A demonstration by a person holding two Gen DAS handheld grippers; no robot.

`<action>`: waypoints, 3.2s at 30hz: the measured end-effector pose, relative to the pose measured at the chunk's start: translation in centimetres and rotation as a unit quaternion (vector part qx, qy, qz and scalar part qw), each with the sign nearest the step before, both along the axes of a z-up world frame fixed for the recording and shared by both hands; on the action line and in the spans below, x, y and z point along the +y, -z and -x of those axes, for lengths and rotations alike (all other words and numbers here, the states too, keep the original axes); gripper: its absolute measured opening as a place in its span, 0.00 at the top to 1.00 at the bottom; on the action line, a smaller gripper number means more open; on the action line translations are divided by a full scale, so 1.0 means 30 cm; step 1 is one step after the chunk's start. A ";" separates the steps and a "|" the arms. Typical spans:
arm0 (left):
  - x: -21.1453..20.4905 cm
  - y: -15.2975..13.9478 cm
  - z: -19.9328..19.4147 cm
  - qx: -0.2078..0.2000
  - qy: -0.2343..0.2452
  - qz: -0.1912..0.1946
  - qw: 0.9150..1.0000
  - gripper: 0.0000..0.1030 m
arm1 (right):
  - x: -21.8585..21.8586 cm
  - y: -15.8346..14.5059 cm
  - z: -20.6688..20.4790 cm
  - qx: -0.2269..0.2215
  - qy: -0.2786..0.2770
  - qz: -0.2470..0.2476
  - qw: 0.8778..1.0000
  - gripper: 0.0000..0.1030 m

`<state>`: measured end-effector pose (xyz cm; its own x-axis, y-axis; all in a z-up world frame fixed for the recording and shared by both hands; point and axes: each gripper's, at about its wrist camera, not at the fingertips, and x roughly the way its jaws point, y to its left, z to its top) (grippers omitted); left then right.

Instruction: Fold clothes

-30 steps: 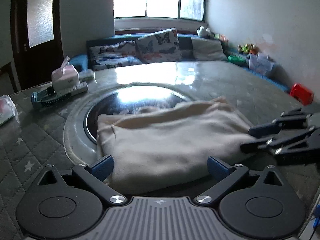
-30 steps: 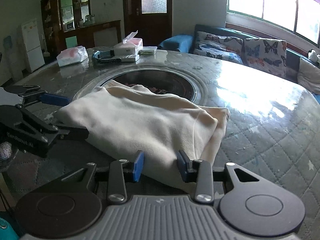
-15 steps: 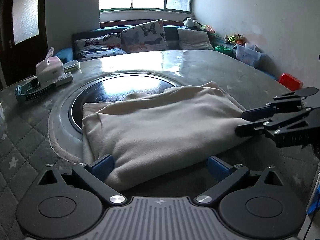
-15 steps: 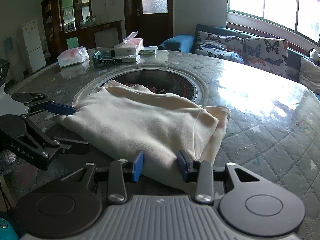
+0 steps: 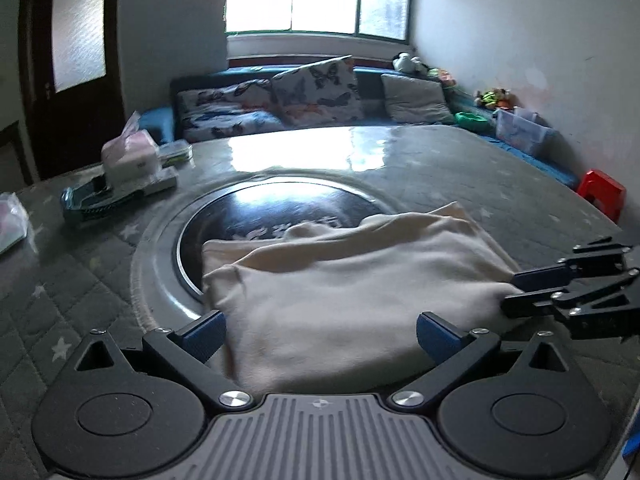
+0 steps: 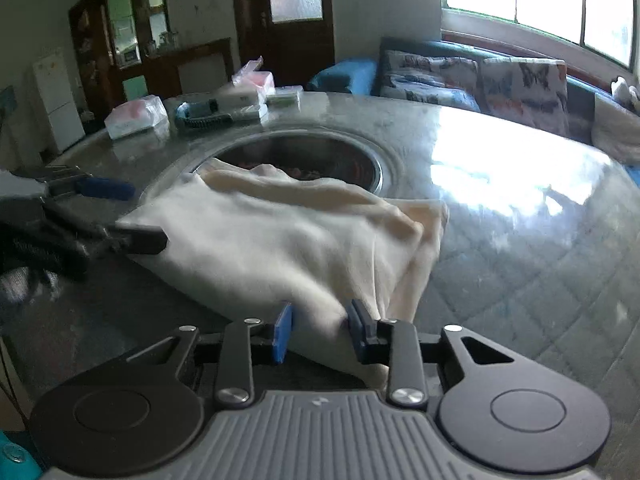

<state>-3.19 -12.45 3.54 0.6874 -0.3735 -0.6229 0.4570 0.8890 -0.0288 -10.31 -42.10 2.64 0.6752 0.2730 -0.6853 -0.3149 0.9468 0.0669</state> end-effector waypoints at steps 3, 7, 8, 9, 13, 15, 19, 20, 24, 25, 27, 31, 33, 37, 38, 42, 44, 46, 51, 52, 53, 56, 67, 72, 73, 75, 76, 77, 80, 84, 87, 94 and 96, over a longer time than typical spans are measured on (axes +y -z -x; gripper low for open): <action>0.014 0.002 -0.017 -0.001 -0.013 -0.011 1.000 0.00 | 0.004 -0.026 -0.004 -0.006 -0.005 0.004 1.000 0.71; 0.023 0.005 -0.055 0.009 -0.034 -0.011 0.999 0.00 | 0.010 -0.059 -0.039 -0.021 -0.006 0.005 1.000 0.69; 0.023 0.008 -0.064 0.012 -0.039 -0.012 0.999 0.00 | 0.014 -0.062 -0.056 -0.023 -0.007 0.003 1.000 0.69; 0.022 0.011 -0.073 0.016 -0.045 -0.014 0.999 0.00 | 0.019 -0.064 -0.073 -0.026 -0.008 0.001 1.000 0.69; 0.020 0.032 -0.100 0.024 -0.055 -0.023 0.998 0.00 | 0.036 -0.045 -0.149 -0.023 -0.009 -0.002 1.000 0.69; 0.022 0.041 -0.109 0.028 -0.057 -0.024 0.998 0.00 | 0.037 -0.018 -0.182 -0.013 -0.003 0.001 1.000 0.69; 0.032 0.047 -0.121 0.036 -0.059 -0.021 0.997 0.00 | 0.031 0.003 -0.214 -0.004 0.004 0.003 1.000 0.69; 0.032 0.047 -0.125 0.037 -0.059 -0.020 0.997 0.00 | 0.031 -0.006 -0.216 -0.006 0.003 0.004 1.000 0.69; 0.036 0.056 -0.143 0.048 -0.064 -0.015 0.997 0.00 | 0.031 -0.023 -0.254 -0.012 0.005 0.012 1.000 0.68; 0.038 0.059 -0.147 0.054 -0.066 -0.012 0.996 0.00 | 0.030 -0.021 -0.269 -0.011 0.006 0.013 1.000 0.68; 0.042 0.066 -0.156 0.065 -0.070 -0.005 0.995 0.00 | 0.030 -0.001 -0.296 -0.003 0.012 0.017 1.000 0.68; 0.048 0.070 -0.161 0.072 -0.070 0.001 0.995 0.00 | 0.023 0.027 -0.312 0.002 0.017 0.015 1.000 0.64; 0.047 0.071 -0.161 0.072 -0.069 -0.002 0.995 0.00 | 0.029 0.020 -0.308 0.001 0.014 0.018 1.000 0.63; 0.045 0.071 -0.160 0.073 -0.069 -0.001 0.995 0.00 | 0.037 0.012 -0.308 -0.002 0.010 0.021 1.000 0.62; 0.045 0.070 -0.160 0.074 -0.069 -0.001 0.995 0.00 | 0.039 0.012 -0.311 -0.002 0.010 0.023 1.000 0.62; 0.046 0.069 -0.162 0.075 -0.069 -0.001 0.995 0.00 | 0.053 -0.001 -0.318 -0.006 0.007 0.024 1.000 0.62; 0.045 0.069 -0.162 0.075 -0.069 -0.001 0.995 0.00 | 0.060 -0.010 -0.323 -0.010 0.004 0.022 1.000 0.62; 0.045 0.069 -0.162 0.075 -0.069 -0.002 0.995 0.00 | 0.065 -0.010 -0.334 -0.009 0.002 0.021 1.000 0.60; 0.044 0.072 -0.157 0.070 -0.068 -0.002 0.995 0.00 | 0.078 0.033 -0.365 0.006 0.002 0.029 1.000 0.58; 0.044 0.073 -0.155 0.069 -0.067 -0.003 0.995 0.00 | 0.078 0.032 -0.363 0.005 0.002 0.028 1.000 0.57; 0.043 0.073 -0.156 0.069 -0.067 -0.004 0.995 0.00 | 0.078 0.029 -0.361 0.004 0.003 0.026 1.000 0.57; 0.048 0.069 -0.161 0.074 -0.068 -0.002 0.995 0.00 | 0.086 0.011 -0.342 -0.004 -0.001 0.030 1.000 0.54; 0.092 0.041 -0.140 0.058 -0.098 -0.005 0.994 0.00 | 0.200 -0.064 -0.233 -0.031 -0.067 0.041 0.996 0.46; 0.138 0.032 -0.147 0.061 -0.121 -0.003 0.991 0.00 | 0.280 -0.085 -0.182 -0.039 -0.108 0.050 0.992 0.45; 0.149 0.030 -0.148 0.060 -0.125 -0.002 0.990 0.00 | 0.300 -0.087 -0.172 -0.040 -0.118 0.053 0.991 0.45; 0.173 0.021 -0.151 0.058 -0.137 -0.001 0.989 0.00 | 0.346 -0.088 -0.152 -0.043 -0.138 0.062 0.988 0.44; 0.186 0.017 -0.152 0.057 -0.142 0.000 0.988 0.00 | 0.370 -0.088 -0.142 -0.044 -0.148 0.066 0.986 0.44; 0.201 0.011 -0.154 0.057 -0.150 0.003 0.987 0.00 | 0.393 -0.088 -0.132 -0.046 -0.159 0.071 0.984 0.44; 0.244 0.000 -0.164 0.060 -0.170 0.013 0.983 0.00 | 0.459 -0.086 -0.102 -0.053 -0.189 0.084 0.977 0.43; 0.301 -0.008 -0.179 0.073 -0.191 0.038 0.978 0.00 | 0.546 -0.074 -0.074 -0.064 -0.221 0.104 0.968 0.43; 0.321 -0.005 -0.187 0.083 -0.199 0.052 0.975 0.00 | 0.599 -0.054 -0.068 -0.068 -0.237 0.119 0.962 0.43; 0.335 0.003 -0.205 0.124 -0.195 0.112 0.966 0.00 | 0.681 0.008 -0.065 -0.070 -0.257 0.159 0.950 0.53; 0.330 0.008 -0.206 0.137 -0.191 0.126 0.964 0.00 | 0.687 0.016 -0.063 -0.075 -0.254 0.168 0.950 0.61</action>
<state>3.00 -2.54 3.31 0.6276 -0.2889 -0.7229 0.0412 0.9396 -0.3397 -8.41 -21.48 2.17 0.6115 0.3730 -0.6978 -0.7191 0.6299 -0.2935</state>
